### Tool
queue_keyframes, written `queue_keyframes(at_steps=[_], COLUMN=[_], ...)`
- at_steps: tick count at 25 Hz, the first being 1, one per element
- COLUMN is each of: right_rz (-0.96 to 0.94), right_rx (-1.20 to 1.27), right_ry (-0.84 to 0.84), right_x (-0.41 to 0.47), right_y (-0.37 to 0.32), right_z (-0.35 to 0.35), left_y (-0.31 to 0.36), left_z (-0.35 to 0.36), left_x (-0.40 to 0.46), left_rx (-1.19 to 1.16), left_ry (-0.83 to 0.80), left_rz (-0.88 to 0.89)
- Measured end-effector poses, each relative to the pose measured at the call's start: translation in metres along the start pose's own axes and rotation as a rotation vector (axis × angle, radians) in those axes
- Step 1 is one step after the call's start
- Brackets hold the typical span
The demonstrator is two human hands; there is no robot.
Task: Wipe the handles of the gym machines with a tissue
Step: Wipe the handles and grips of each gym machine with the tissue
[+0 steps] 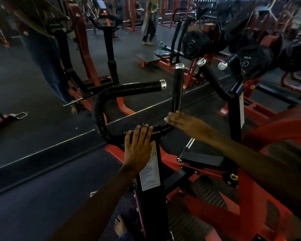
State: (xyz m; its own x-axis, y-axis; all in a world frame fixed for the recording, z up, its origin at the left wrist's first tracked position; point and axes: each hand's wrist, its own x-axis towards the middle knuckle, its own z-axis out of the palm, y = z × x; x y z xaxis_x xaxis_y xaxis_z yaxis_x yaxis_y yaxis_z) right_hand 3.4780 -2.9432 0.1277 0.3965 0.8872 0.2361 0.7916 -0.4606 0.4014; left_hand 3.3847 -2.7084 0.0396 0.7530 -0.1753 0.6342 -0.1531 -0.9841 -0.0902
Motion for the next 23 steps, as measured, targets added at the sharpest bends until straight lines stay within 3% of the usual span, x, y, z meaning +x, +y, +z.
queue_keyframes(at_steps=[3, 6, 8, 10, 12, 15, 20, 23], right_rz=[0.113, 0.219, 0.113, 0.000, 0.105, 0.260, -0.214, 0.043], right_rx=[-0.068, 0.043, 0.107, 0.044, -0.025, 0.020, -0.028, -0.038], right_ry=[0.097, 0.162, 0.111, 0.059, -0.015, 0.055, 0.036, 0.036], right_x=[0.022, 0.029, 0.013, 0.010, 0.026, 0.046, 0.017, 0.049], right_y=[0.037, 0.008, -0.020, -0.003, 0.040, 0.054, 0.032, 0.076], right_z=[-0.016, -0.013, -0.004, -0.016, -0.023, -0.024, -0.018, -0.036], left_y=[0.000, 0.000, -0.001, -0.002, -0.001, 0.001, 0.009, 0.009], left_z=[-0.001, -0.002, 0.000, 0.001, 0.001, -0.002, -0.012, -0.011], left_x=[0.004, 0.002, -0.003, -0.003, 0.002, 0.003, 0.010, 0.016], left_rx=[0.006, 0.011, 0.012, 0.024, 0.031, 0.034, -0.058, -0.048], left_ry=[0.004, 0.006, 0.002, 0.010, 0.008, -0.001, -0.042, -0.058], left_rz=[-0.010, 0.000, 0.006, 0.005, 0.002, 0.003, -0.017, 0.014])
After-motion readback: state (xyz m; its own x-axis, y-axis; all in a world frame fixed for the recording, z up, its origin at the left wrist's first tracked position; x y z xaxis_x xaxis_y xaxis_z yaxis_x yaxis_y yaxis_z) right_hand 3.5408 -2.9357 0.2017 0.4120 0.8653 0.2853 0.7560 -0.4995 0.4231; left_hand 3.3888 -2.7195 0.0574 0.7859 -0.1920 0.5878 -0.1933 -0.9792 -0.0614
